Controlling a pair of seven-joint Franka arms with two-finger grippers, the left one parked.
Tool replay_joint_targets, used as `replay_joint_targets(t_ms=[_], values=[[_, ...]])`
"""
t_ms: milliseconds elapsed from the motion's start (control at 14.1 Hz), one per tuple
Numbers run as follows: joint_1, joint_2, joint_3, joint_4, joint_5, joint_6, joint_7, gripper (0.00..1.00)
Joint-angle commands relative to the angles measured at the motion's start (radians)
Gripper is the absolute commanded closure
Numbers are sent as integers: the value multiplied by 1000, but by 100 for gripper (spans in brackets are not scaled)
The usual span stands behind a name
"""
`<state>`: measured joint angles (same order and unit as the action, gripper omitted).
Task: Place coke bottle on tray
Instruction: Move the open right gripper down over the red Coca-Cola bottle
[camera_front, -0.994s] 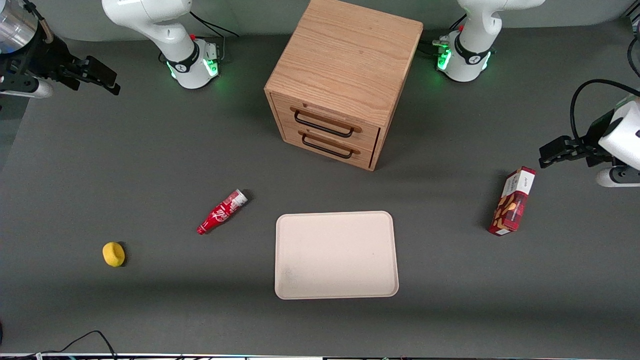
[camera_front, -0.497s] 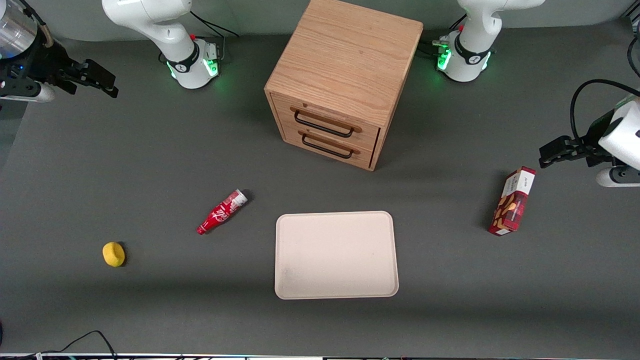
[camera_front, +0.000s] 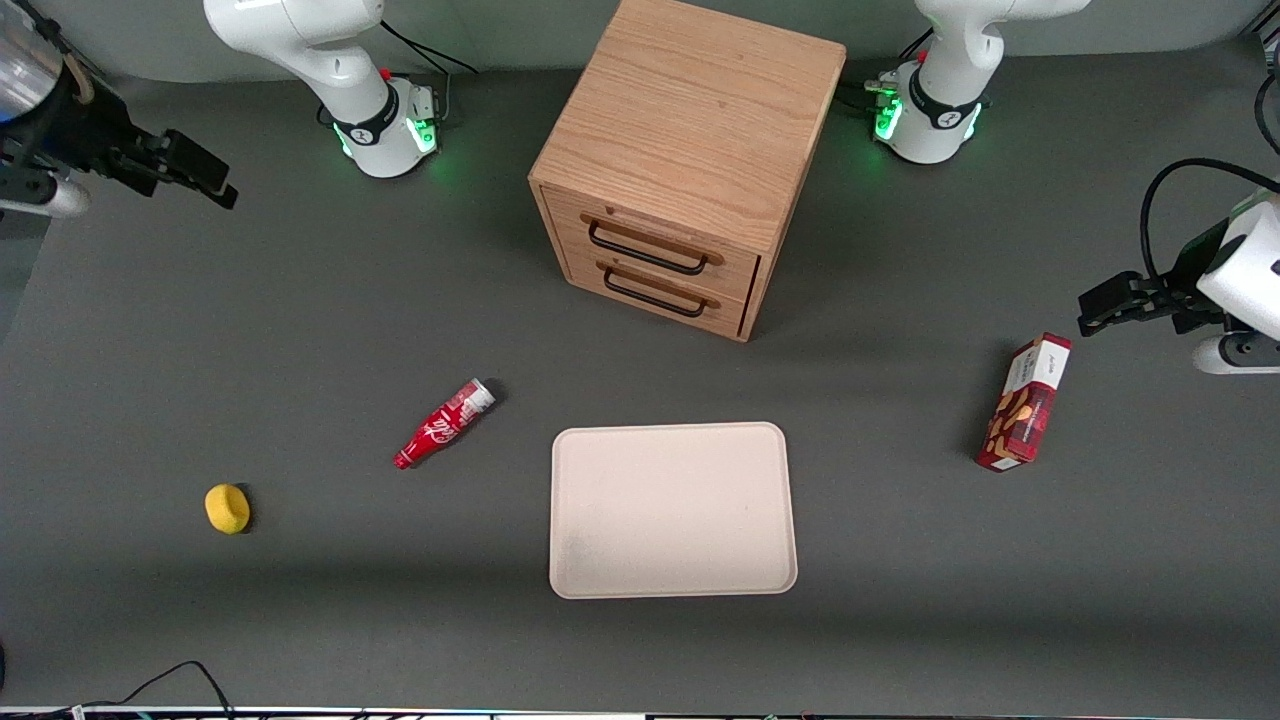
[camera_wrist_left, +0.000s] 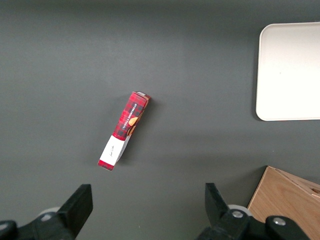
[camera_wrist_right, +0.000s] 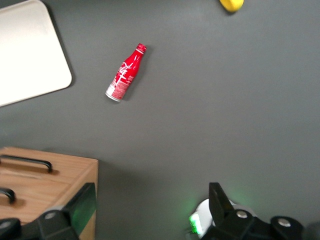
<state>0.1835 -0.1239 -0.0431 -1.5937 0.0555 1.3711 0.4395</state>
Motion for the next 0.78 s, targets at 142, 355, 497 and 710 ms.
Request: replay_joint_targets(t_ms=[142, 355, 497, 710], values=[[8, 203, 8, 49, 30, 48, 291, 0], [11, 344, 18, 29, 36, 126, 480, 0], [13, 403, 55, -30, 37, 234, 595, 0], [14, 501, 101, -64, 30, 367, 728, 0]])
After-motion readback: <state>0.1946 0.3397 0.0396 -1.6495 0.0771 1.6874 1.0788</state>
